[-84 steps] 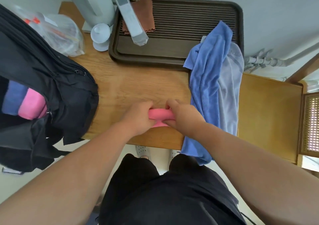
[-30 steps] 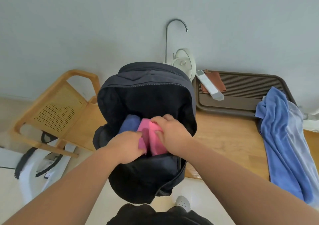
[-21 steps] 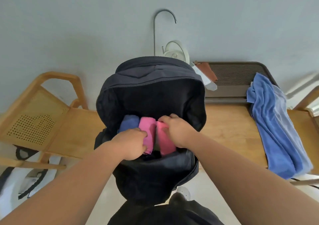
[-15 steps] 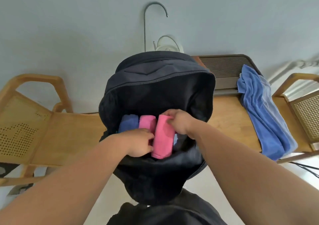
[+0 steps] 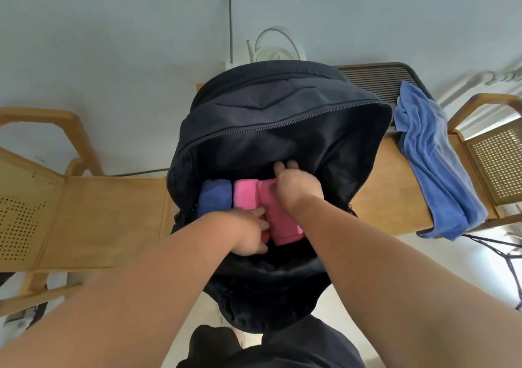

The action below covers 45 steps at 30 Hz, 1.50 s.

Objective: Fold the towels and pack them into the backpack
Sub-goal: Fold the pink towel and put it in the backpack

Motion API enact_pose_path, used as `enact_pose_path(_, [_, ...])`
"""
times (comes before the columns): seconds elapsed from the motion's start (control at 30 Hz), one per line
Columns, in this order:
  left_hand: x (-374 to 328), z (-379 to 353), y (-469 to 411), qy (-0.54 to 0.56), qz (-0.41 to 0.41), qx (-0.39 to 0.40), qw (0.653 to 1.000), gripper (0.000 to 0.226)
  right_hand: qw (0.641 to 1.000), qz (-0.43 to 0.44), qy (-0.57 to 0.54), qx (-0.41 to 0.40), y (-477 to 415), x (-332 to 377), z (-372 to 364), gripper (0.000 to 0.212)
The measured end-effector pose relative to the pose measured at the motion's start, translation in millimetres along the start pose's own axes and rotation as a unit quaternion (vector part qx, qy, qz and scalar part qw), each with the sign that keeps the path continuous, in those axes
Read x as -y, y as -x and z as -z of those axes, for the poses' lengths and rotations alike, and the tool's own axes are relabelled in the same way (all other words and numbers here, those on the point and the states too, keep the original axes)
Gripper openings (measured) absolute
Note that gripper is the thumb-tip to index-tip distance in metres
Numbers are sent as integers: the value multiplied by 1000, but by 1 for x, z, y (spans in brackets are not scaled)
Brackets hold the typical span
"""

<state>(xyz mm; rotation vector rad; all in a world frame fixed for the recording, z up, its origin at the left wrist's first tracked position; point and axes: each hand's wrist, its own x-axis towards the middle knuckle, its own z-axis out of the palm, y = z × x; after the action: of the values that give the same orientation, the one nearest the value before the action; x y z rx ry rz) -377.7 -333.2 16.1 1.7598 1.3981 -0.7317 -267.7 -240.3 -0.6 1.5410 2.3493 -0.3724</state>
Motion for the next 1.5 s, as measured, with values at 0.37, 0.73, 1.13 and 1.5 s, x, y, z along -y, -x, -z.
enact_pose_path(0.37, [5, -1, -4, -49, 27, -2, 998, 73, 937, 257, 212, 107, 35, -28, -1, 72])
enact_pose_path(0.73, [3, -5, -7, -88, 64, 2, 994, 79, 928, 126, 225, 271, 32, -17, -23, 107])
enact_pose_path(1.13, [10, -3, -12, -56, 50, -15, 997, 71, 928, 127, 206, 282, 31, -14, -18, 100])
enact_pose_path(1.5, [-1, 5, 25, 214, 4, -364, 907, 34, 983, 179, -37, 2, 70, -42, 36, 47])
